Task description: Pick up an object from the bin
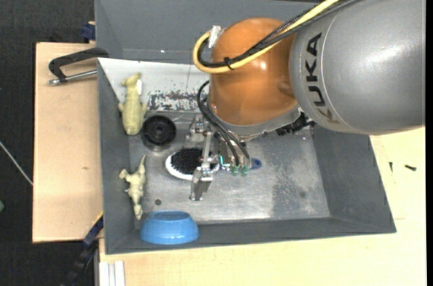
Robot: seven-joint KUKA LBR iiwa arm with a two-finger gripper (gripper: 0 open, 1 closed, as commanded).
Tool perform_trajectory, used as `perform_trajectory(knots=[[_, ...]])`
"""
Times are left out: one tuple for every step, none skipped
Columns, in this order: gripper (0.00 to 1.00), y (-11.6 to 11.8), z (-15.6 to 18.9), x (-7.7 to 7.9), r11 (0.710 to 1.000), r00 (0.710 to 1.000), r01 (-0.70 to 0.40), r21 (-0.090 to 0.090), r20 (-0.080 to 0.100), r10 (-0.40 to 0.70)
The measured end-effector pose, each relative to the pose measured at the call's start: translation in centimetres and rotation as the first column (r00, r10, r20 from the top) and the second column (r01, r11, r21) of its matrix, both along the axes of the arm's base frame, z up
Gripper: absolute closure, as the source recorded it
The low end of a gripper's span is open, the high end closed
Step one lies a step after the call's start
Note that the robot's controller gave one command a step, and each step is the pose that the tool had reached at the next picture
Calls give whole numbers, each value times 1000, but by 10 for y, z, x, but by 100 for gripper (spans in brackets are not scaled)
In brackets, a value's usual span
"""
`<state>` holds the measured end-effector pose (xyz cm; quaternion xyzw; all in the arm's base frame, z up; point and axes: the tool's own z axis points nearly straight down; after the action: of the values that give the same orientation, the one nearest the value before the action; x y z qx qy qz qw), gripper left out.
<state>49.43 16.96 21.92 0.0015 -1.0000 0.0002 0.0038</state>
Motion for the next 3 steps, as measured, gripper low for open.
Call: perform_trajectory(knots=[[0,-77,-98,23,998,998,-70,-2,5,70],[0,-47,-148,74,1000,1000,-20,4,17,20],[100,-48,-144,75,1000,1000,-19,4,21,18]])
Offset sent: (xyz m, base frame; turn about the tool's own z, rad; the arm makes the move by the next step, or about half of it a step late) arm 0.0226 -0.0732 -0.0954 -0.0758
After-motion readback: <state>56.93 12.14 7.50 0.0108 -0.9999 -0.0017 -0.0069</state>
